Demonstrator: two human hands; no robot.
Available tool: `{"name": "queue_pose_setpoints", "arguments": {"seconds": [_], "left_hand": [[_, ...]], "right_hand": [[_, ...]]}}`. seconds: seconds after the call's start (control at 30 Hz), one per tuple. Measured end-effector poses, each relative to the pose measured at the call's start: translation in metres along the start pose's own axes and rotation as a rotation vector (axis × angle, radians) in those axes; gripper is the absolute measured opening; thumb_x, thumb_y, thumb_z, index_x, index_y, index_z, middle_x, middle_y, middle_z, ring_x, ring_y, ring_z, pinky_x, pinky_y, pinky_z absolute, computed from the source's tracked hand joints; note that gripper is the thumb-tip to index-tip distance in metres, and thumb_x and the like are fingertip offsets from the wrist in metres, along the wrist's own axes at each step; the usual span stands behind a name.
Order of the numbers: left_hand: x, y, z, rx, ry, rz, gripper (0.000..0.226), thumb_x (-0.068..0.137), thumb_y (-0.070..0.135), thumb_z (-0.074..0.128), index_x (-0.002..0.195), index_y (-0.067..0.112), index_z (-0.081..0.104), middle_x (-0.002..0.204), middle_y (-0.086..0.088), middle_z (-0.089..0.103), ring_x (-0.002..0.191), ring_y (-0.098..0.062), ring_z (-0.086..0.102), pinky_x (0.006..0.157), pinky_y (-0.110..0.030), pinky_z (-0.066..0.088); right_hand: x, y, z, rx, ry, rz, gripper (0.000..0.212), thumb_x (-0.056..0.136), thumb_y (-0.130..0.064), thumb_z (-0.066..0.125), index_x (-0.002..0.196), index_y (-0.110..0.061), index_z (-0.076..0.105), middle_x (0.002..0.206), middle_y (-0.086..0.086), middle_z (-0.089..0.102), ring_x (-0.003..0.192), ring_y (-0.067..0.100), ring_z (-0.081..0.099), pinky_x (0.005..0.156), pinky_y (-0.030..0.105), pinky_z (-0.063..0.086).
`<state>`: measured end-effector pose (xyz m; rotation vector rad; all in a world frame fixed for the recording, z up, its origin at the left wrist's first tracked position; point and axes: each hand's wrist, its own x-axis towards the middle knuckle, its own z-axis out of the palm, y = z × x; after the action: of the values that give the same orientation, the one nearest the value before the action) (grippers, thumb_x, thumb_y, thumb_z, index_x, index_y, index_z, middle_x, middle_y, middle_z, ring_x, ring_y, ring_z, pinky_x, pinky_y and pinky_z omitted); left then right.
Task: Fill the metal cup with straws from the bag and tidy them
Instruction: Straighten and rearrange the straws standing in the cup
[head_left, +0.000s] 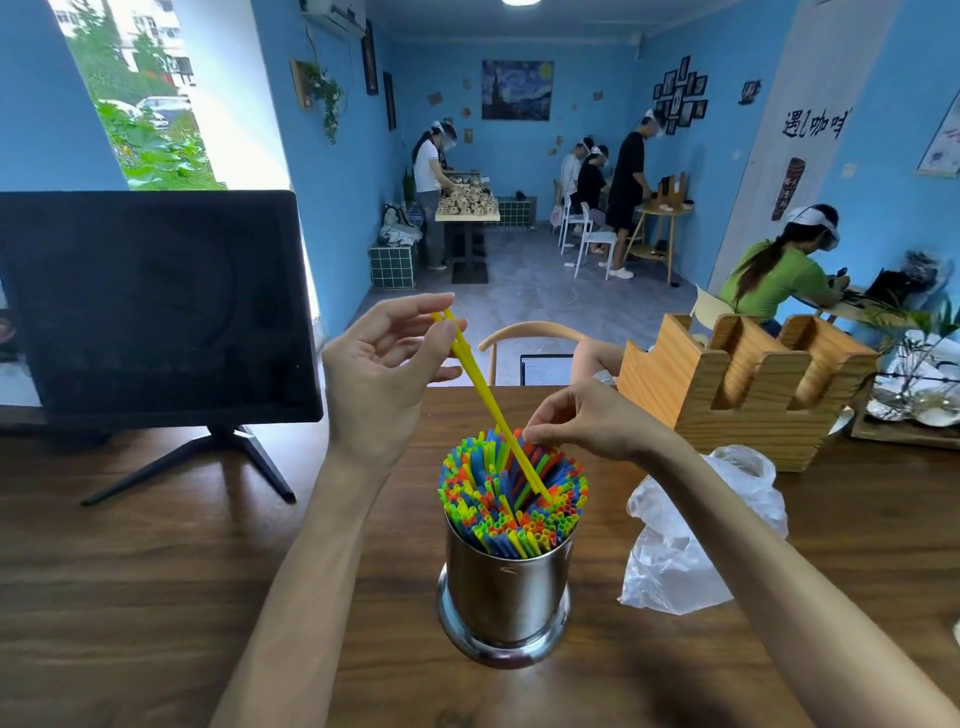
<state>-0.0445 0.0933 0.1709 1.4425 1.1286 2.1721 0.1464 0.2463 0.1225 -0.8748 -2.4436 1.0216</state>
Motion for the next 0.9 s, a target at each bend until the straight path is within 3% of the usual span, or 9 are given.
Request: {"name": "queue_pose_setpoints", "arguments": {"seconds": [0.13,0.23,0.37,0.47,0.57,0.63,0.73,0.83,0.9], "left_hand": [[0.004,0.008,0.000,-0.012,0.028,0.078,0.017,0.088,0.022,0.077,0.100,0.035,0.078,0.092,0.000,0.079,0.087,-0.022,0.077,0.063,-0.028,0.062],[0.001,0.003,0.004,0.110,-0.037,0.076,0.020,0.088,0.018,0.078,0.097,0.035,0.078,0.090,0.003,0.078,0.085,-0.023,0.075,0.068,-0.029,0.061],[-0.013,-0.015,0.005,0.305,-0.302,-0.074,0.024,0.087,0.010,0.081,0.092,0.034,0.078,0.085,0.007,0.078,0.079,-0.013,0.073,0.076,-0.021,0.056],[-0.019,-0.029,-0.001,0.476,-0.519,-0.178,0.009,0.084,0.027,0.085,0.088,0.034,0.080,0.080,0.010,0.075,0.076,-0.004,0.069,0.074,-0.025,0.056],[-0.021,-0.040,-0.003,0.664,-0.687,-0.202,0.010,0.080,0.048,0.082,0.084,0.039,0.081,0.086,0.020,0.075,0.088,0.001,0.068,0.084,-0.035,0.056],[-0.023,-0.046,-0.002,0.712,-0.678,-0.171,0.021,0.078,0.062,0.074,0.082,0.042,0.080,0.091,0.023,0.074,0.097,0.000,0.065,0.088,-0.037,0.053],[-0.023,-0.052,0.001,0.617,-0.487,-0.164,0.025,0.083,0.069,0.064,0.094,0.050,0.076,0.101,0.025,0.070,0.102,0.001,0.063,0.089,-0.030,0.053],[-0.020,-0.056,0.003,0.582,-0.425,-0.204,0.034,0.086,0.065,0.062,0.117,0.052,0.069,0.111,0.024,0.067,0.108,0.003,0.062,0.092,-0.022,0.050],[-0.019,-0.056,0.004,0.570,-0.428,-0.232,0.027,0.093,0.052,0.066,0.120,0.047,0.070,0.104,0.025,0.071,0.100,0.006,0.064,0.085,-0.012,0.049]], "right_hand": [[-0.001,-0.004,0.000,-0.036,0.000,-0.036,0.010,0.092,-0.023,0.075,0.097,-0.016,0.081,0.090,-0.003,0.078,0.089,0.010,0.072,0.084,0.030,0.058],[-0.001,-0.008,0.001,-0.067,0.052,-0.059,0.009,0.093,-0.022,0.075,0.098,-0.019,0.080,0.090,-0.005,0.078,0.089,0.013,0.071,0.087,0.039,0.059],[-0.004,-0.020,-0.008,0.003,0.204,-0.115,0.007,0.091,-0.025,0.077,0.090,-0.018,0.079,0.084,-0.007,0.076,0.084,0.018,0.071,0.083,0.039,0.058],[-0.007,-0.033,-0.023,0.135,0.355,-0.164,0.010,0.095,-0.026,0.072,0.092,-0.016,0.073,0.084,-0.010,0.076,0.077,0.009,0.069,0.066,0.023,0.052],[-0.011,-0.047,-0.040,0.297,0.513,-0.241,0.018,0.099,-0.027,0.065,0.100,-0.010,0.066,0.088,0.000,0.077,0.072,0.014,0.072,0.055,0.021,0.050],[-0.014,-0.055,-0.046,0.388,0.616,-0.314,0.015,0.100,-0.024,0.064,0.101,-0.009,0.065,0.086,0.002,0.077,0.065,0.017,0.070,0.054,0.021,0.050],[-0.017,-0.061,-0.046,0.497,0.736,-0.391,0.008,0.102,-0.018,0.062,0.100,-0.011,0.065,0.087,0.003,0.075,0.064,0.019,0.067,0.057,0.024,0.052],[-0.019,-0.062,-0.044,0.634,0.787,-0.408,0.009,0.103,-0.017,0.060,0.099,-0.011,0.065,0.089,0.002,0.076,0.068,0.018,0.068,0.063,0.025,0.054],[-0.022,-0.061,-0.041,0.734,0.747,-0.382,0.009,0.102,-0.017,0.060,0.099,-0.011,0.065,0.090,0.003,0.076,0.069,0.018,0.067,0.066,0.025,0.055]]}}
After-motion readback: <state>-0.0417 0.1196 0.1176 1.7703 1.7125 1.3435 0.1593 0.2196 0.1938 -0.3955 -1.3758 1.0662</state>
